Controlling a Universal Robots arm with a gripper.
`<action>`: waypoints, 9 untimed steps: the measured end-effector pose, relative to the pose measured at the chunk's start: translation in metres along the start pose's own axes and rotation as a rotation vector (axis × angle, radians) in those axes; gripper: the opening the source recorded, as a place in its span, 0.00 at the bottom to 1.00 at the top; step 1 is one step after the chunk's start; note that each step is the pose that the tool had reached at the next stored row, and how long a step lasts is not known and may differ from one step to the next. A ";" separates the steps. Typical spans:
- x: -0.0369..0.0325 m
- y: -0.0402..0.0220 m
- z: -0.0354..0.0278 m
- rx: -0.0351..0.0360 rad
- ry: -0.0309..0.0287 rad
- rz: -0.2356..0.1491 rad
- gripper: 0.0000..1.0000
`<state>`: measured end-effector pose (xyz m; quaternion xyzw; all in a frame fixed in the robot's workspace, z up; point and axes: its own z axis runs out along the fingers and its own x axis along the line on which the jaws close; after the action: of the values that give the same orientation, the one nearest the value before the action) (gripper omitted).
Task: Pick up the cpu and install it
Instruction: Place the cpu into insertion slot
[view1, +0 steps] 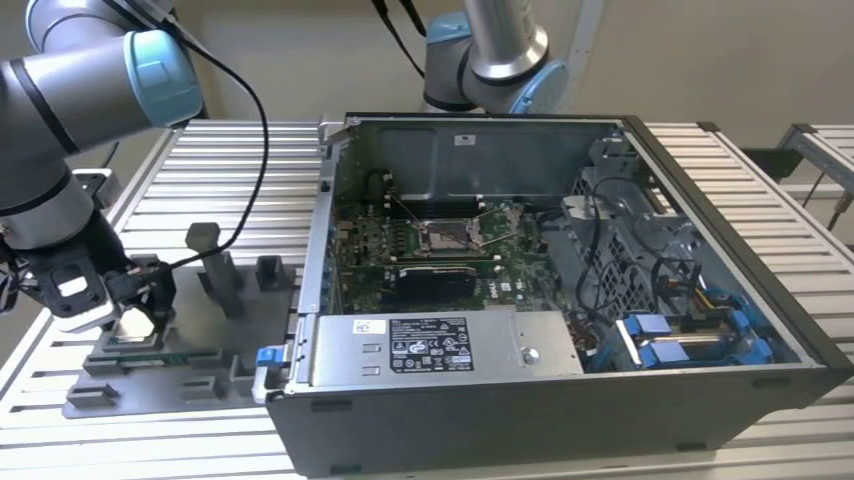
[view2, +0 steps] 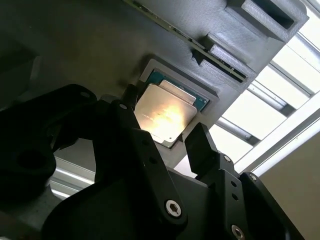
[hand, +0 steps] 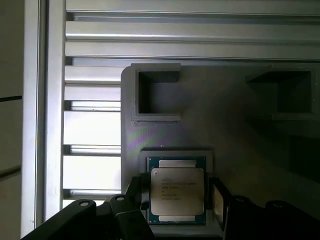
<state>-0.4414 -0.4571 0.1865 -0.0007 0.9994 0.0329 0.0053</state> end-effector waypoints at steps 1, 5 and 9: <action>-0.0001 -0.0001 0.0000 0.0000 -0.0001 0.001 1.00; -0.0006 -0.0002 0.0001 0.0000 -0.0002 0.003 1.00; -0.0007 -0.0002 0.0000 0.0001 -0.0002 0.003 1.00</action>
<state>-0.4407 -0.4573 0.1864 0.0007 0.9994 0.0329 0.0053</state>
